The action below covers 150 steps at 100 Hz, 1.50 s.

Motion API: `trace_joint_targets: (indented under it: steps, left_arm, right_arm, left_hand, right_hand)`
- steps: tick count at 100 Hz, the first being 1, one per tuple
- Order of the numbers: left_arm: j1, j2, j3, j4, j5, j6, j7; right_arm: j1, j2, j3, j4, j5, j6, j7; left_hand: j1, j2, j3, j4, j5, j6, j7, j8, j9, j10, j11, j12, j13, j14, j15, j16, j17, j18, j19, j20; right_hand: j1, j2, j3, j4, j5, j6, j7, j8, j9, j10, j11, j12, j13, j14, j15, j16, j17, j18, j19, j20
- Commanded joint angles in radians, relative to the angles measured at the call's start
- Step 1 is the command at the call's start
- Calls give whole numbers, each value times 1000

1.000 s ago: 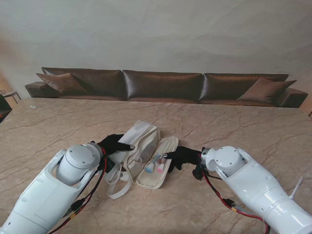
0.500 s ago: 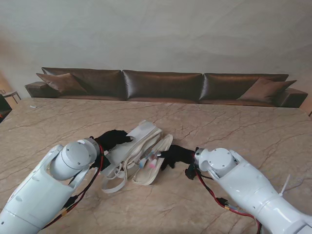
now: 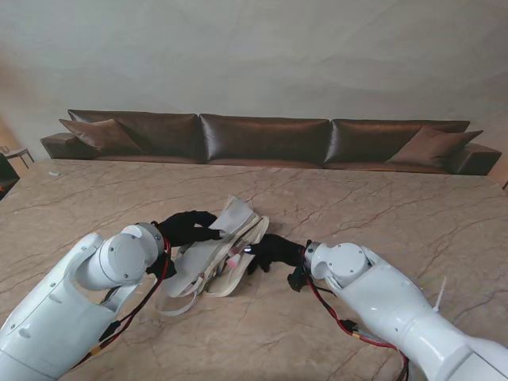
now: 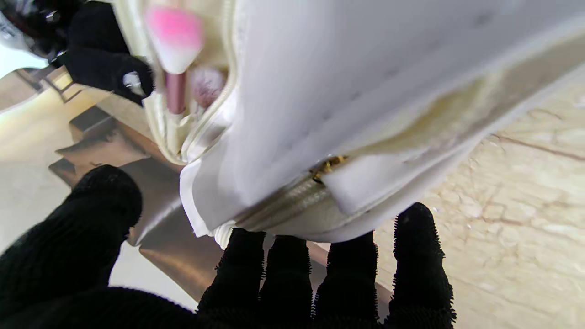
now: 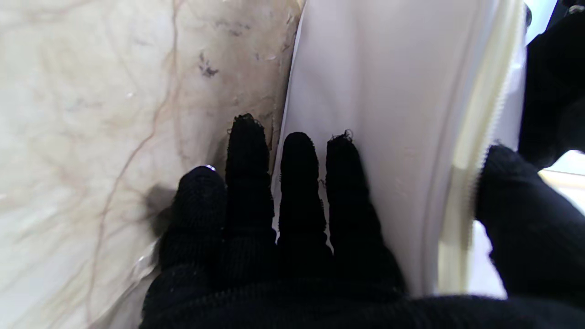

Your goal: Pack the cosmetics bag

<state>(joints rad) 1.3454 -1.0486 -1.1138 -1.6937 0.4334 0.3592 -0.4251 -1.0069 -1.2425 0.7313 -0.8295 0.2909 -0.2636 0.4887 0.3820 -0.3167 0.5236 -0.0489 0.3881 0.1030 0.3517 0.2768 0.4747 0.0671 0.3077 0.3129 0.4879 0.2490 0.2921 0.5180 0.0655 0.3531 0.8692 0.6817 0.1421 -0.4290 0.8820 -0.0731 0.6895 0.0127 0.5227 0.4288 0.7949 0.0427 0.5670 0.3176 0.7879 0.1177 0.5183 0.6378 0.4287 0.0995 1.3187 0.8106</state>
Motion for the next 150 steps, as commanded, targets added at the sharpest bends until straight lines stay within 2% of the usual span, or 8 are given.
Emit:
trace_joint_targets:
  steps: [1, 24, 31, 38, 50, 61, 116, 150]
  left_arm:
    - [-2, 0, 15, -5, 13, 10, 5]
    - [-27, 2, 56, 19, 107, 38, 11]
    - [-37, 1, 68, 28, 105, 56, 16]
    - [-48, 0, 78, 40, 95, 66, 14]
    - [-65, -11, 90, 64, 10, 122, 38]
    - [-76, -23, 87, 85, -92, 169, 53]
    - [-101, -78, -17, 161, -534, 339, 65]
    - [-105, -80, -27, 183, -597, 342, 38]
  right_arm:
    - [-1, -24, -8, -5, -2, -9, 5]
    - [2, -34, -15, 1, 2, -19, -12]
    - [3, -33, -16, 1, -1, -21, -14]
    - [1, -31, -14, -3, -3, -20, -17]
    - [-2, -30, -11, -9, -7, -21, -28]
    - [-6, -26, -12, -18, -18, -23, -37]
    - [-59, 27, 33, -156, -105, 85, -84]
    - [-70, 24, 34, -201, -159, 154, -159]
  left_hand:
    - [3, -56, 92, 10, 41, -20, 62, 35, 29, -7, 34, -2, 50, -17, 32, 31, 23, -23, 47, 27]
    - [55, -101, 280, -17, 208, -101, 322, 172, 245, -44, 185, 132, 234, -9, 253, 171, 189, -53, 246, 27]
    - [243, -167, 303, -108, 274, -149, 421, 144, 310, -55, 236, 192, 269, 0, 327, 225, 206, -37, 304, 35]
    - [352, -142, 278, -151, 320, -175, 553, 127, 418, -69, 218, 385, 311, 4, 388, 269, 232, -21, 356, 59]
    - [435, -99, 232, -182, 297, -194, 728, 379, 500, -107, 219, 577, 328, 10, 460, 317, 229, -1, 410, 99]
    - [472, -35, 148, -208, 261, -187, 784, 569, 486, -133, 311, 590, 337, 10, 495, 335, 236, 7, 437, 120]
    - [511, -2, 82, -200, 245, -163, 817, 652, 484, -110, 359, 528, 341, 28, 504, 326, 214, 3, 444, 129]
    - [534, 14, 36, -189, 237, -163, 807, 662, 475, -115, 360, 528, 330, 22, 497, 320, 196, -4, 427, 133]
  right_hand:
    - [5, 13, 24, -6, -47, -90, -24, -5, -17, -16, -9, -4, -3, 18, -1, 7, -21, 93, -81, 6]
    - [8, 7, 33, -7, -44, -93, -19, -8, -16, -16, -2, -2, -2, 18, 3, 9, -22, 96, -83, 12]
    - [6, 7, 36, -7, -44, -91, -17, -8, -16, -19, -1, -1, -2, 16, 3, 9, -23, 98, -84, 13]
    - [7, 6, 38, -7, -43, -92, -15, -9, -15, -18, 0, 0, -1, 16, 4, 10, -23, 98, -85, 14]
    - [8, 4, 41, -7, -42, -94, -14, -9, -14, -18, 2, 1, 0, 17, 7, 12, -24, 99, -85, 16]
    - [8, 4, 44, -8, -42, -94, -13, -10, -13, -17, 4, 3, 1, 17, 9, 14, -23, 100, -84, 19]
    - [88, 102, 103, -16, 58, -102, 38, 0, 91, -9, 33, 11, 81, 28, 61, 27, 38, 111, -24, 32]
    - [104, 80, 143, -22, 80, -100, 54, -1, 116, 0, 53, 17, 107, 33, 97, 34, 72, 113, 31, 32]
